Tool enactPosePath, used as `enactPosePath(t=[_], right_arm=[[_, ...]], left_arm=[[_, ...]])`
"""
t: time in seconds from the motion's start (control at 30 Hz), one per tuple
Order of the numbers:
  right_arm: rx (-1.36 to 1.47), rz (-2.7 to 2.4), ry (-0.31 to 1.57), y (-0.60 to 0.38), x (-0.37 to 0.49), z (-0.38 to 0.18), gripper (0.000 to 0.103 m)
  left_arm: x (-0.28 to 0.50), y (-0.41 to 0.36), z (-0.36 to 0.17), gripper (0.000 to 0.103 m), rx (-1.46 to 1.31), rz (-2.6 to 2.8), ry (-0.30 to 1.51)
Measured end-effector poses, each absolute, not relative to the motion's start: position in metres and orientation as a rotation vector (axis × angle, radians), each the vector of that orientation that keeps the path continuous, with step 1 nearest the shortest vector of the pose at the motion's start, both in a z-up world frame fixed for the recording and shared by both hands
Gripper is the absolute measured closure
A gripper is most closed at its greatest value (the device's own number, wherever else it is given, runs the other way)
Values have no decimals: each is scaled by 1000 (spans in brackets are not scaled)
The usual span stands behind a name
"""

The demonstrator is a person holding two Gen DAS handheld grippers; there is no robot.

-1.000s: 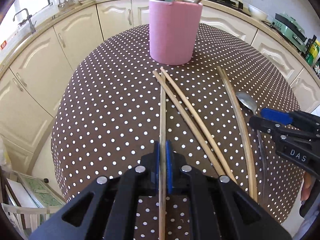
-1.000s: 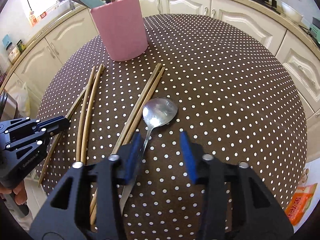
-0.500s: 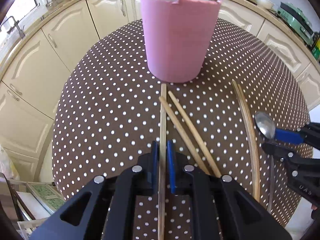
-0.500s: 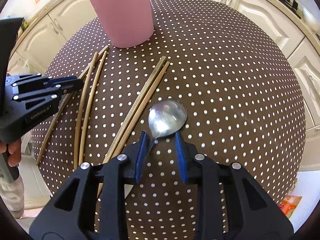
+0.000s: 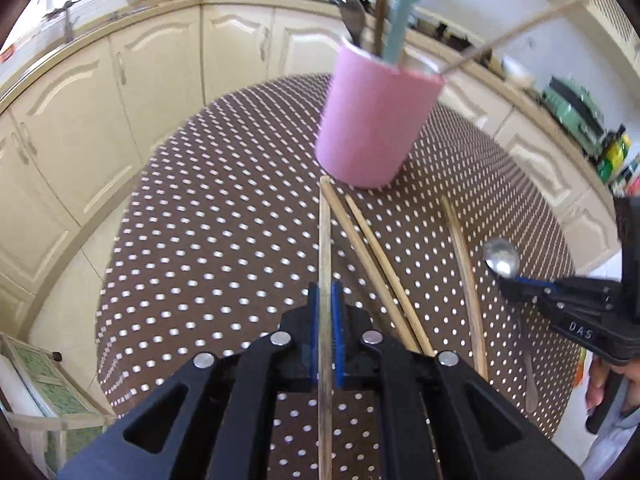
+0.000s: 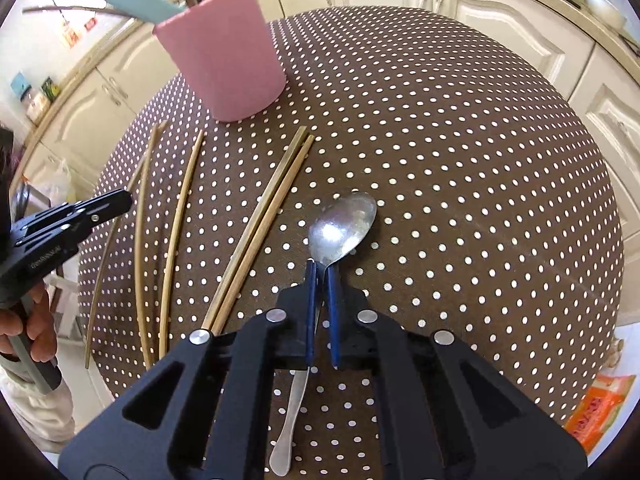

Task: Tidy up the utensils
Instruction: 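Grasp the metal spoon with the right tool while the left tool holds its chopstick, then lift the chopstick and spoon over the pink cup and open both tools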

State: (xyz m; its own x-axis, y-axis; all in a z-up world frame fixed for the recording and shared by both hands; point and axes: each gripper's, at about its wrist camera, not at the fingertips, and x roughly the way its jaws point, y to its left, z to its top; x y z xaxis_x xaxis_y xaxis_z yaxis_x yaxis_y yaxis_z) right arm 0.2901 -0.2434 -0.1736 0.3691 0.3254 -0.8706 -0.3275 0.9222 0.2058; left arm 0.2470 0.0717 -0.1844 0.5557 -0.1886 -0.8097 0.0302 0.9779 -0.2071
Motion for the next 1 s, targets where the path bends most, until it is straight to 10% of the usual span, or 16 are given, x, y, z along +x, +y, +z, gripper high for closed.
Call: enactPosePath(t=[1.0], right_arm=[[121, 516, 655, -259, 235, -58, 101]], left_arm=[[204, 28, -61, 97, -224, -329, 232]])
